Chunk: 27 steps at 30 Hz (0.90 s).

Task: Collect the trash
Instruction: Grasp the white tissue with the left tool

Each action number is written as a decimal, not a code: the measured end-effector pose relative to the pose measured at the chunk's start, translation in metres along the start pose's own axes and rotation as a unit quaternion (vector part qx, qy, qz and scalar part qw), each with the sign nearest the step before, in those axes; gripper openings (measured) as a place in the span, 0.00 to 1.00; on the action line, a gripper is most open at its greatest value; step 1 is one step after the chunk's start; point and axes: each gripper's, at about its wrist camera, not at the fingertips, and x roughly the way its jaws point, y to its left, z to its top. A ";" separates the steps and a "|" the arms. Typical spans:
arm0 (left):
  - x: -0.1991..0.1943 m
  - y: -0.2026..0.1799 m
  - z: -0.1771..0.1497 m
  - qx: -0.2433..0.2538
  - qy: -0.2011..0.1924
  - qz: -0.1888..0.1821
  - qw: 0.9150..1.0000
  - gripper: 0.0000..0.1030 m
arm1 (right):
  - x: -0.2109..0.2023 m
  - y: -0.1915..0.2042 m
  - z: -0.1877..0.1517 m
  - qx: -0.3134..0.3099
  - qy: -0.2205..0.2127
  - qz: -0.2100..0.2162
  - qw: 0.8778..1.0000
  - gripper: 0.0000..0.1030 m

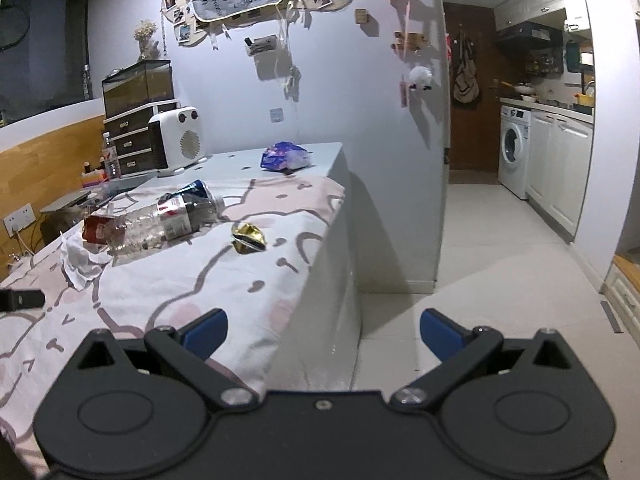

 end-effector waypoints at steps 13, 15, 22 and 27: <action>0.102 0.064 0.050 0.061 0.035 -0.027 0.997 1.00 | 0.043 0.021 0.006 -0.032 -0.016 0.023 0.999 1.00; 0.117 0.070 0.054 0.070 0.044 -0.024 0.996 1.00 | 0.051 0.023 0.010 -0.028 -0.011 0.025 0.999 1.00; 0.170 0.093 0.056 0.073 0.071 0.002 0.995 1.00 | 0.079 0.033 0.020 -0.019 0.012 0.046 0.999 1.00; 0.183 0.106 0.050 0.043 0.023 -0.006 0.999 0.82 | 0.102 0.037 0.032 -0.033 0.006 0.077 0.996 1.00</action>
